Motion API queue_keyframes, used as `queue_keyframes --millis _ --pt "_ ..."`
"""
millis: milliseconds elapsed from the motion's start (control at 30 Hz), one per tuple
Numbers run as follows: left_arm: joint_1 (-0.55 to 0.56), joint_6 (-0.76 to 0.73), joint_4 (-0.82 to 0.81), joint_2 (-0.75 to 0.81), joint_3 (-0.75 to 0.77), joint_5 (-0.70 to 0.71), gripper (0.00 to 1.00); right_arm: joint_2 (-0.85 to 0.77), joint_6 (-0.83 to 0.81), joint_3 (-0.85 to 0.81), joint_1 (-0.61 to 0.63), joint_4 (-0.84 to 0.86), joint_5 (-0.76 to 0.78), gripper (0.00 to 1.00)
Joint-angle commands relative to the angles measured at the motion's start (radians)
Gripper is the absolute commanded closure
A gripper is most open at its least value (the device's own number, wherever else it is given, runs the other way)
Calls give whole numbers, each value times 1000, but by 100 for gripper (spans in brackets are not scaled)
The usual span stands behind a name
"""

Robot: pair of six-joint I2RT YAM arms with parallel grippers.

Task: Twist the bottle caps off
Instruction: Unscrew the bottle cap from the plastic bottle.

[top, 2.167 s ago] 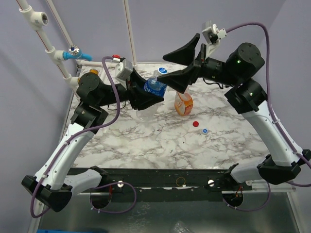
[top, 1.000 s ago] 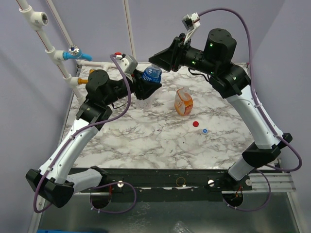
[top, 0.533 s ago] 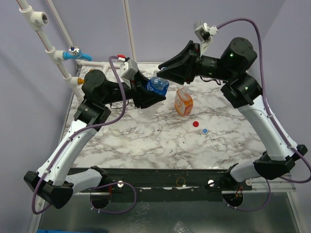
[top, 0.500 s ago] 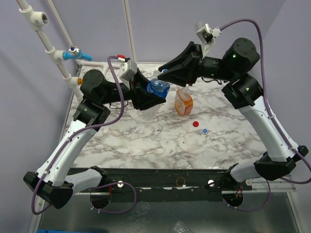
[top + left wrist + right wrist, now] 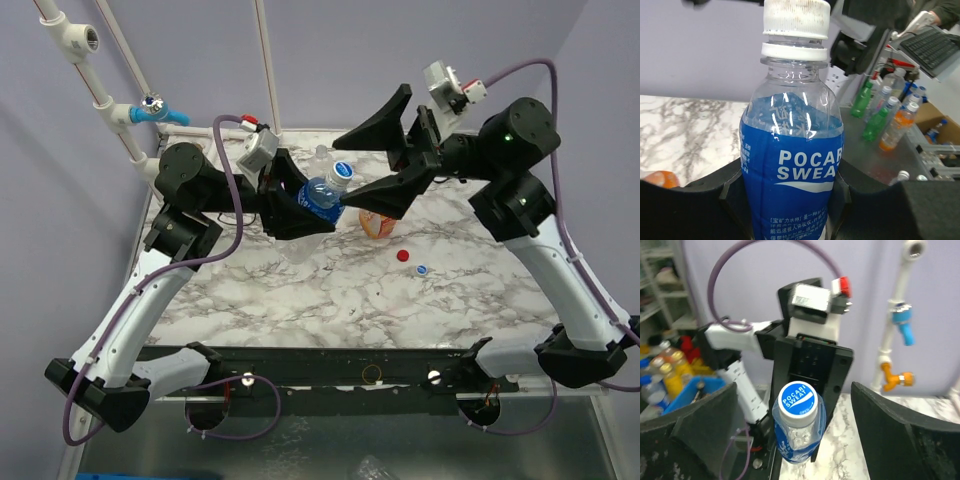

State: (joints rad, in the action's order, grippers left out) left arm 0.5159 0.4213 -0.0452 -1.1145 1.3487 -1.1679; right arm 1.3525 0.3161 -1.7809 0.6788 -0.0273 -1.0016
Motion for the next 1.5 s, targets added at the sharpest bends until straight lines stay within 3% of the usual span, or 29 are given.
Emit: queue_keyframes --millis 0,133,300,467,667,833,967,1133,1233,1333,1467 --pt "-19 -70 -35 28 -20 113 100 -67 -60 -18 -2 -118 347 0" --pt "-20 -144 -4 27 -31 297 100 -14 -23 -104 -1 -224 480 0" --pt "-19 -229 16 15 -42 508 100 149 13 -324 19 -470 624 0" --pt "-20 -263 21 6 -51 594 100 185 22 -330 33 -453 675 4" --pt "-20 -259 24 2 -52 600 100 191 35 -316 32 -404 657 20" --pt "-20 -249 24 2 -57 588 100 186 52 -278 33 -359 655 43" --pt "-19 -245 24 0 -57 586 100 201 60 -277 33 -352 630 55" --pt "-20 -231 24 2 -57 561 100 194 46 -267 33 -330 615 78" --pt "-19 -210 23 6 -54 521 100 168 9 -257 32 -308 574 96" --pt "-20 -152 9 9 -47 421 100 123 -37 -242 27 -279 483 99" --pt "-20 -30 -33 14 -35 200 100 26 -49 -120 6 -101 69 99"
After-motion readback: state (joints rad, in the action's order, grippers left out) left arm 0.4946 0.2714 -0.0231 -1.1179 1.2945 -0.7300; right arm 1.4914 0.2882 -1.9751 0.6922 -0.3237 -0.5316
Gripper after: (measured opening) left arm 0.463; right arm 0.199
